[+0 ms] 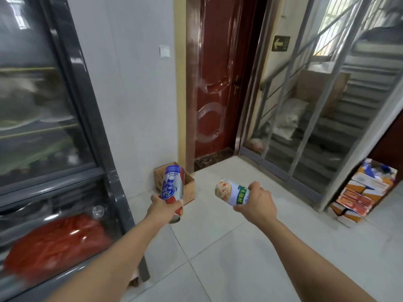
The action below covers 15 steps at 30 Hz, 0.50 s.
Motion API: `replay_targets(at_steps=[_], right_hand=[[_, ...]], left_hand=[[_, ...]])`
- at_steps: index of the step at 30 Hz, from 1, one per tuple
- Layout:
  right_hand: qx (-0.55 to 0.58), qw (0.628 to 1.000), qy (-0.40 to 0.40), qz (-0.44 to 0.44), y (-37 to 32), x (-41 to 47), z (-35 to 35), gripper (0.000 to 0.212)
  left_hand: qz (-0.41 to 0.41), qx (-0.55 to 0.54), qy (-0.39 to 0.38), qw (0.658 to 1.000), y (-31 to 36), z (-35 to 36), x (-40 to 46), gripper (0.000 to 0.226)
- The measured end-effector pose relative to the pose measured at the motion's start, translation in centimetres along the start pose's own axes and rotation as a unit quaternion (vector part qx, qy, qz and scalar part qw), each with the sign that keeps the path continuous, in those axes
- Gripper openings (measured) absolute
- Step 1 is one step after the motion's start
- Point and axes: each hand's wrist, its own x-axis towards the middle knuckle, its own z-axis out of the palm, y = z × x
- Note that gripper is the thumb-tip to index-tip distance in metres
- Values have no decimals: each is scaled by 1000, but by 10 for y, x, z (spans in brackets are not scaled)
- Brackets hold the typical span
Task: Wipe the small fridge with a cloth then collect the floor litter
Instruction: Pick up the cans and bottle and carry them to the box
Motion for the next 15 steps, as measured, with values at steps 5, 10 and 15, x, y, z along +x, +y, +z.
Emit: replay_targets(at_steps=[5, 10, 15], right_hand=[[-8, 999, -18, -28, -26, 123, 36, 62], [-11, 997, -48, -67, -57, 257, 69, 64], [-15, 990, -79, -115, -93, 367, 97, 70]], left_hand=[[-5, 6, 23, 1000, 45, 22, 94, 72], [-33, -27, 66, 997, 94, 42, 195, 72], [-43, -60, 91, 993, 133, 61, 276, 69]])
